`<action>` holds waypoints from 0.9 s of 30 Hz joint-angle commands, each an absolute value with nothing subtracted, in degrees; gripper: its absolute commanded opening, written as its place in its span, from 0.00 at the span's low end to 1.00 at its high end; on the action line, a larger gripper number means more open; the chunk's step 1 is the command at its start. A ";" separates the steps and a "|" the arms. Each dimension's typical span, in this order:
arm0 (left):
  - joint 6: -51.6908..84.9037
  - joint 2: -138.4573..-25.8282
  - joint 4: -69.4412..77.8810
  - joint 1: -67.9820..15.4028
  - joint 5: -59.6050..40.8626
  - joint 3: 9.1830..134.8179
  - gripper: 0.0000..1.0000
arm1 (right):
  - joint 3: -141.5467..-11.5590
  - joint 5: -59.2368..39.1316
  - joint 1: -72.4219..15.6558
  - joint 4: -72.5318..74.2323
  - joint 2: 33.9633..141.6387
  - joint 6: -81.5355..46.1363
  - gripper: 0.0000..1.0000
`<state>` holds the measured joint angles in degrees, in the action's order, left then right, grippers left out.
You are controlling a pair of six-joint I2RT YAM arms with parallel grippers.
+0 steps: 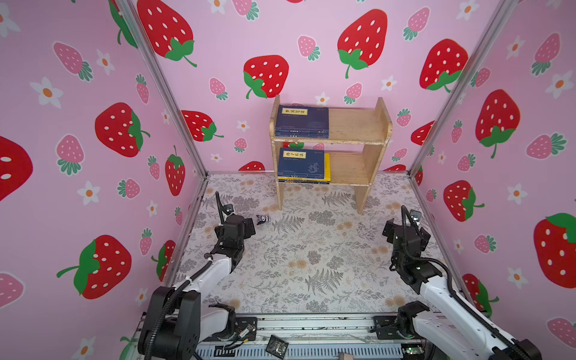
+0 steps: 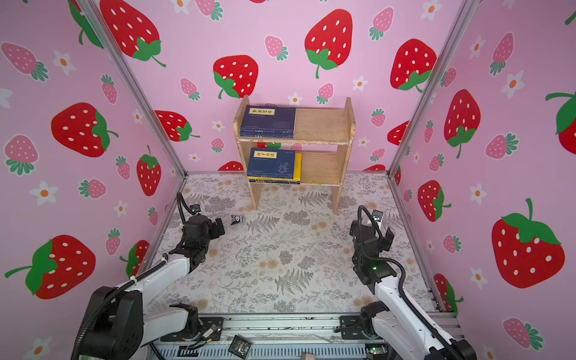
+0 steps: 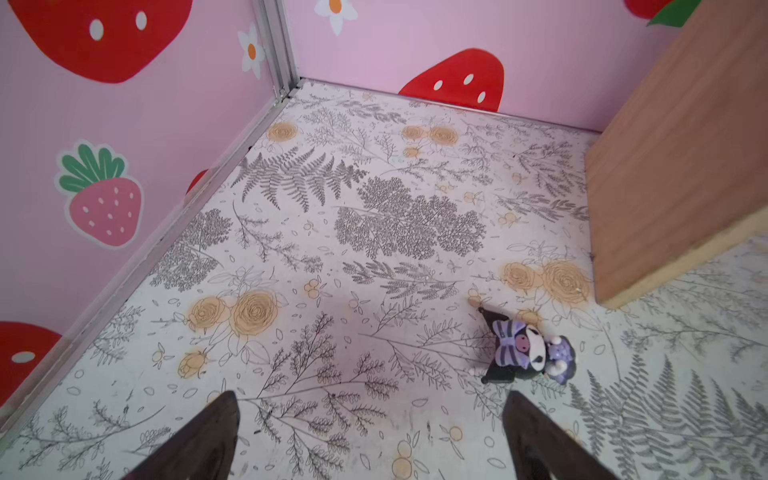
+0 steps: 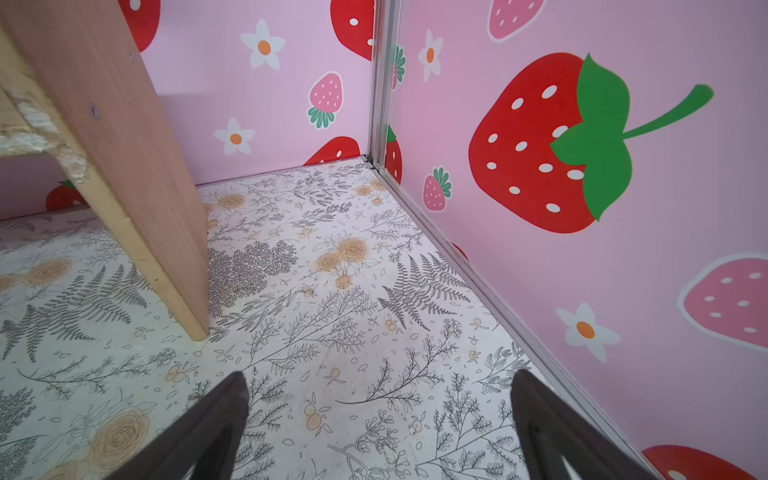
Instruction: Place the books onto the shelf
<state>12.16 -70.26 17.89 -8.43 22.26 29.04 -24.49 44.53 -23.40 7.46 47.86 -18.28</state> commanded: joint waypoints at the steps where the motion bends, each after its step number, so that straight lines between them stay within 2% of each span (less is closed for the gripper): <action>1: 9.96 -70.03 28.98 -7.92 25.22 26.40 0.99 | -21.84 45.06 -22.61 12.28 47.38 -18.40 1.00; 5: 7.31 -71.11 29.23 -6.87 25.73 25.15 0.99 | -17.29 43.85 -22.07 19.86 46.07 -16.33 1.00; 10: 7.56 -76.84 39.58 -4.19 24.51 21.63 0.99 | -13.26 42.15 -19.69 29.70 47.79 -13.76 1.00; 15: 5.53 -81.76 44.17 -2.72 20.85 22.33 0.99 | -12.86 36.16 -14.51 37.16 54.59 -11.75 1.00; 20: 4.69 -88.54 55.43 -2.18 17.45 20.27 0.99 | -12.49 29.83 -9.57 46.74 62.87 -10.43 1.00; 27: 4.22 -87.91 52.20 -2.09 16.02 21.15 0.99 | -13.62 29.31 -8.88 49.40 66.23 -9.43 1.00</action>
